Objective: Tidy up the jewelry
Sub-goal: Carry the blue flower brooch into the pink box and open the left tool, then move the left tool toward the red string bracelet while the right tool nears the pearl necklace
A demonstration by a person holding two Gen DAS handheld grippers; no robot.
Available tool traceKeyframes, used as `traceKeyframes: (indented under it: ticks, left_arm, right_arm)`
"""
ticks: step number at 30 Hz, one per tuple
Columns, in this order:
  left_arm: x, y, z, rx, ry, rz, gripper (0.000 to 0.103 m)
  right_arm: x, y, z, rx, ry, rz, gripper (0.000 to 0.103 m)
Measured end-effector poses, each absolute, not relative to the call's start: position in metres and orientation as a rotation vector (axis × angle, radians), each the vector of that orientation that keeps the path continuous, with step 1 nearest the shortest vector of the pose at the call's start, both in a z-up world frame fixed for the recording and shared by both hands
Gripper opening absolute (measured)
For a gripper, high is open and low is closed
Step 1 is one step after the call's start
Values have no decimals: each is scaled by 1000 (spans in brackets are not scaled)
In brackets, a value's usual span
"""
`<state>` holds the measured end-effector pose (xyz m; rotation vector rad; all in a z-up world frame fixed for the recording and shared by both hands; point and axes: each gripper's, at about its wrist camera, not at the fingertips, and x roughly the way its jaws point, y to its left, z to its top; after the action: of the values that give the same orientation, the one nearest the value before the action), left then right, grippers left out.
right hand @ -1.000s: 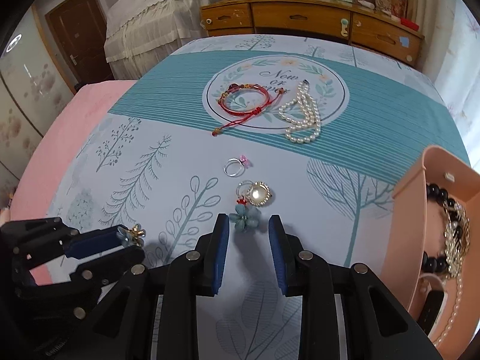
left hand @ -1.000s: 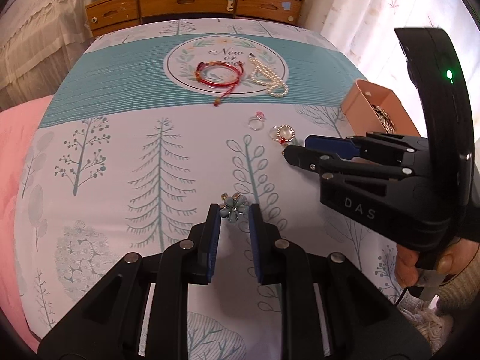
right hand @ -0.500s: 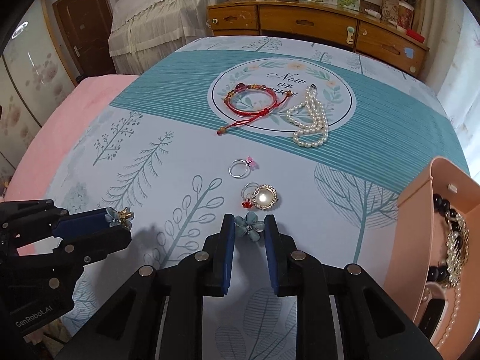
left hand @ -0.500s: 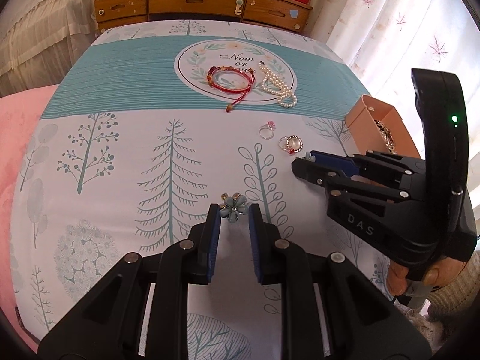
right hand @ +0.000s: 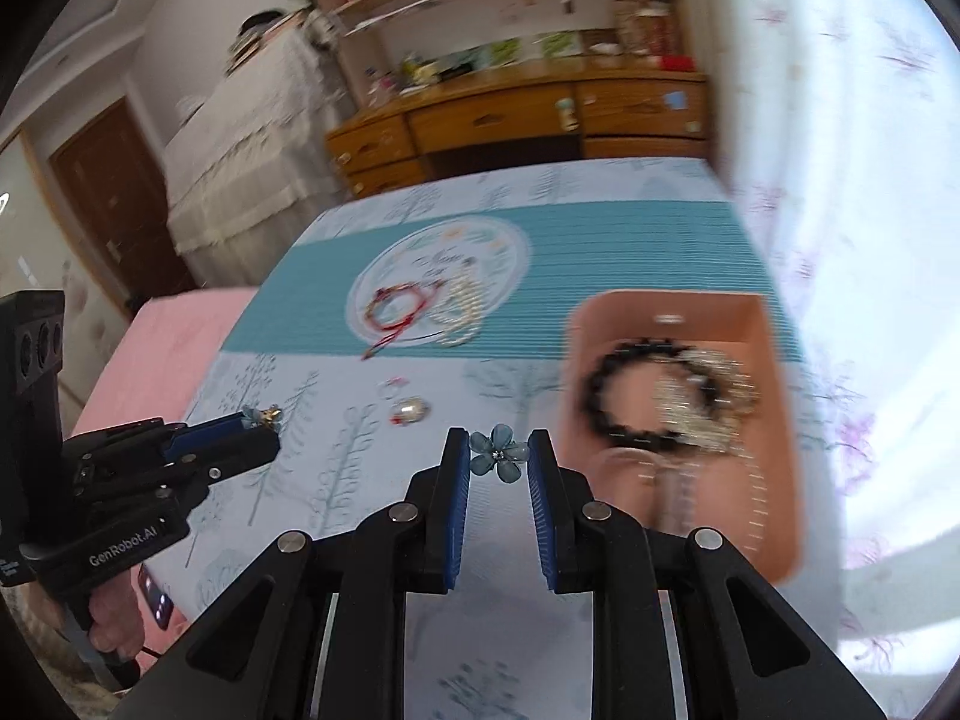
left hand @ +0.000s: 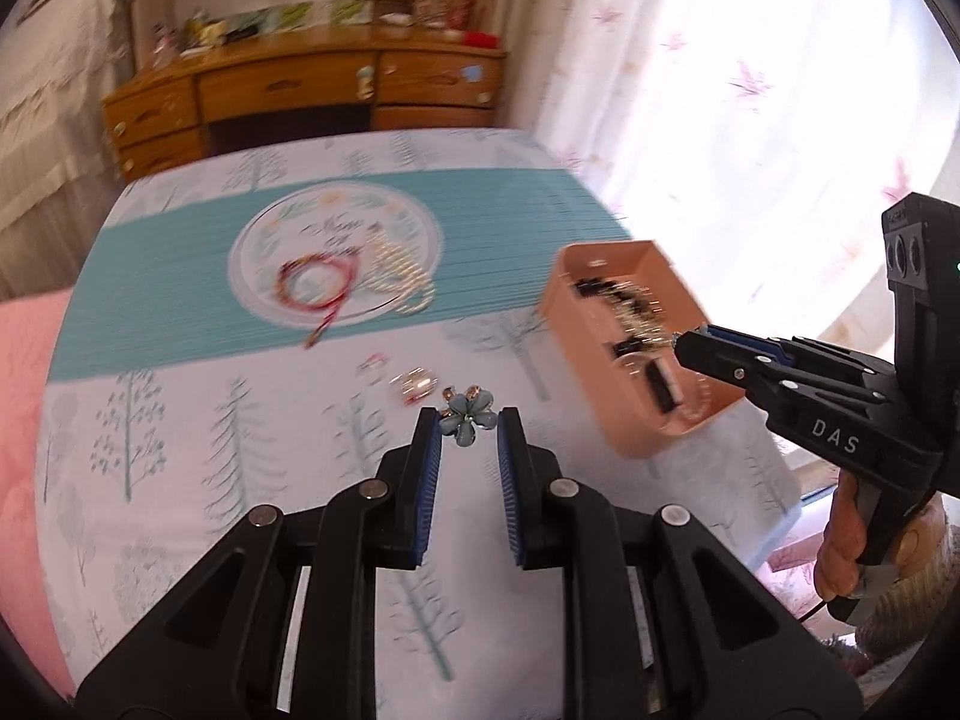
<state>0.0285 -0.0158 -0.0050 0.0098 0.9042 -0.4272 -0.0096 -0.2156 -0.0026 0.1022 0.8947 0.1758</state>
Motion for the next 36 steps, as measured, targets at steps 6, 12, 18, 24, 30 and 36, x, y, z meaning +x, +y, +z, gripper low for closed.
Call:
traceKeyframes:
  ticks: [6,12,18,24,30,36]
  left_arm:
    - [35,-88,3,95,893,-576,16]
    - [43,-147,-17,158,933,-683,16]
    - [52,-174,-37,196,963,-695,17]
    - [53,-174,-43,212,984,-707,21]
    - [52,-150,-40,159,977,-667,59]
    - [41,-121,-39,141,970,-625,59]
  right_arm:
    - [-32,-281,10,167,863,37,19]
    - [-39,-314,-3,228,884,-22,19]
    - [-39,-322,-22,247,914,-40,19]
    - [-32,-318,-34,264,935,-58,29]
    - [-31,-321,-30,292,916,-62,33]
    - [-31,-303,-22,236,901,-48,33]
